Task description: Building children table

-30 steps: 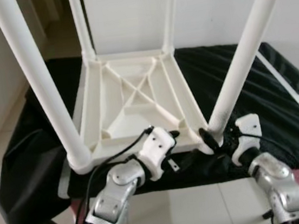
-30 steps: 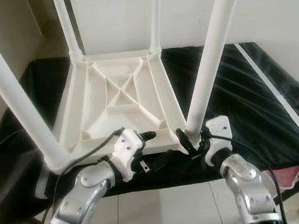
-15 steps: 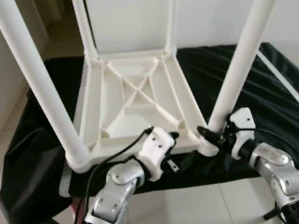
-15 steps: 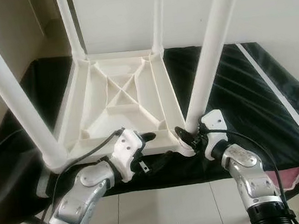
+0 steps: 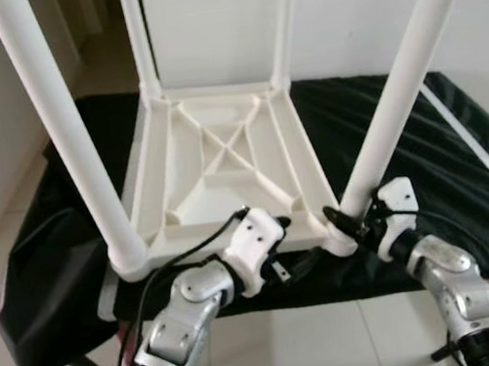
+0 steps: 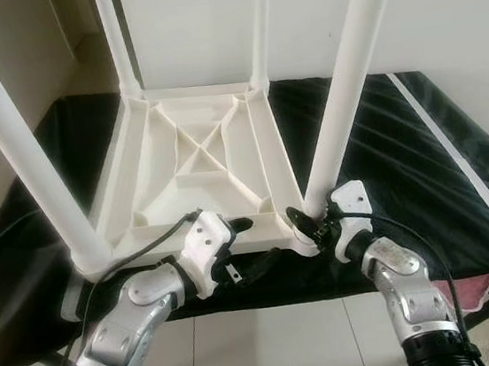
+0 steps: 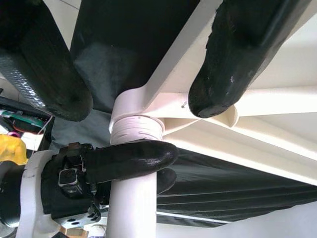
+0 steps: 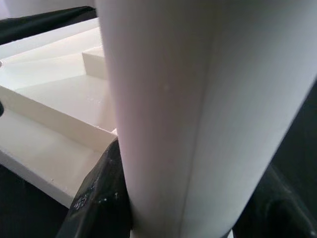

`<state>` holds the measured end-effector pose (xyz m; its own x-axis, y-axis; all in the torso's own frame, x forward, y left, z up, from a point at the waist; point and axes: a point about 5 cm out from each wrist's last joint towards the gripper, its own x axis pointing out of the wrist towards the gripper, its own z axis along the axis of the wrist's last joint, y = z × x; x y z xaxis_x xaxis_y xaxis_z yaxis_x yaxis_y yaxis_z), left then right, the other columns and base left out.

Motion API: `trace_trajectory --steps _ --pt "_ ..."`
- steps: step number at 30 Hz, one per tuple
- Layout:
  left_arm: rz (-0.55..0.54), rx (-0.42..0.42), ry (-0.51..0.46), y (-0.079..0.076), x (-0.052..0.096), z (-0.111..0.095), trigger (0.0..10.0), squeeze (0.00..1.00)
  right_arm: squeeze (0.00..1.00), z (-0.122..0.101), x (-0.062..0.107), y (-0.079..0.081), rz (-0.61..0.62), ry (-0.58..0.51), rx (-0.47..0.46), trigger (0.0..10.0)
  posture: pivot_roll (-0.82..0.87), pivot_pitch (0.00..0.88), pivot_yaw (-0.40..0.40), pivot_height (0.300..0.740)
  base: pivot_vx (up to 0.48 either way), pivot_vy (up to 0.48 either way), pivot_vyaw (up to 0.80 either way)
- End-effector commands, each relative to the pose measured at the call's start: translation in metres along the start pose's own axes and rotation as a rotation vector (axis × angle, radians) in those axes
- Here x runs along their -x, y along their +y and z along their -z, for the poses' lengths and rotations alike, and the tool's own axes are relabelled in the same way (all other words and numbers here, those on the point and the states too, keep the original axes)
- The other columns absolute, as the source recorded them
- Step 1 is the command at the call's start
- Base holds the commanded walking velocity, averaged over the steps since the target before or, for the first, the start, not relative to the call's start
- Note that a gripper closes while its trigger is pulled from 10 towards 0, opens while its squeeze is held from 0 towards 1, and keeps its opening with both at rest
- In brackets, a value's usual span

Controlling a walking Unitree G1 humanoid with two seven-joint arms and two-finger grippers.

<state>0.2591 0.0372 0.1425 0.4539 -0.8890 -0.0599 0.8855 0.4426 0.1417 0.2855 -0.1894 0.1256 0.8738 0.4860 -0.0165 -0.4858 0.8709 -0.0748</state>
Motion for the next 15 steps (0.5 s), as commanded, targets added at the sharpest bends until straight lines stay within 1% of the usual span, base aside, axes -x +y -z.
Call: trace_trajectory --steps 1,2,4,6,8,9,10,11,14,15 --pt "0.039 0.009 0.007 -0.005 -0.001 0.002 10.0 0.00 0.00 0.008 0.003 0.001 0.009 0.033 -0.024 10.0 -0.01 0.000 -0.056 0.740 0.000 0.000 0.00" --pt "0.039 0.009 0.007 -0.005 -0.001 0.002 10.0 0.00 0.00 0.008 0.003 0.001 0.009 0.033 -0.024 10.0 -0.01 0.000 -0.056 0.740 0.000 0.000 0.00" --pt "-0.009 -0.008 -0.019 0.000 -0.002 -0.002 10.0 0.00 0.00 0.005 0.002 0.003 0.100 0.015 -0.031 10.0 -0.01 0.000 -0.054 0.740 0.000 0.000 0.00" --pt "-0.009 -0.008 -0.019 0.000 -0.002 -0.002 10.0 0.00 0.00 0.005 0.002 0.003 0.100 0.015 -0.031 10.0 -0.01 0.000 -0.054 0.740 0.000 0.000 0.00" --pt "-0.032 -0.026 -0.030 0.003 -0.002 -0.004 10.0 0.00 0.00 0.006 0.001 0.006 0.188 0.012 -0.043 10.0 -0.02 0.000 -0.051 0.740 0.000 0.000 0.00" --pt "-0.032 -0.026 -0.030 0.003 -0.002 -0.004 10.0 0.00 0.00 0.006 0.001 0.006 0.188 0.012 -0.043 10.0 -0.02 0.000 -0.051 0.740 0.000 0.000 0.00" --pt "-0.032 -0.033 -0.029 0.003 -0.002 -0.004 10.0 0.00 0.00 0.008 0.002 0.010 0.237 0.019 -0.064 10.0 -0.02 0.000 -0.051 0.740 0.000 0.000 0.00" --pt "-0.032 -0.033 -0.029 0.003 -0.002 -0.004 10.0 0.00 0.00 0.008 0.002 0.010 0.237 0.019 -0.064 10.0 -0.02 0.000 -0.051 0.740 0.000 0.000 0.00" --pt "-0.035 -0.039 -0.025 0.004 -0.001 -0.004 10.0 0.00 0.00 0.014 0.004 0.017 0.372 0.046 -0.101 10.0 -0.02 0.000 -0.051 0.740 0.000 0.000 0.00" --pt "-0.035 -0.039 -0.025 0.004 -0.001 -0.004 10.0 0.00 0.00 0.014 0.004 0.017 0.372 0.046 -0.101 10.0 -0.02 0.000 -0.051 0.740 0.000 0.000 0.00"
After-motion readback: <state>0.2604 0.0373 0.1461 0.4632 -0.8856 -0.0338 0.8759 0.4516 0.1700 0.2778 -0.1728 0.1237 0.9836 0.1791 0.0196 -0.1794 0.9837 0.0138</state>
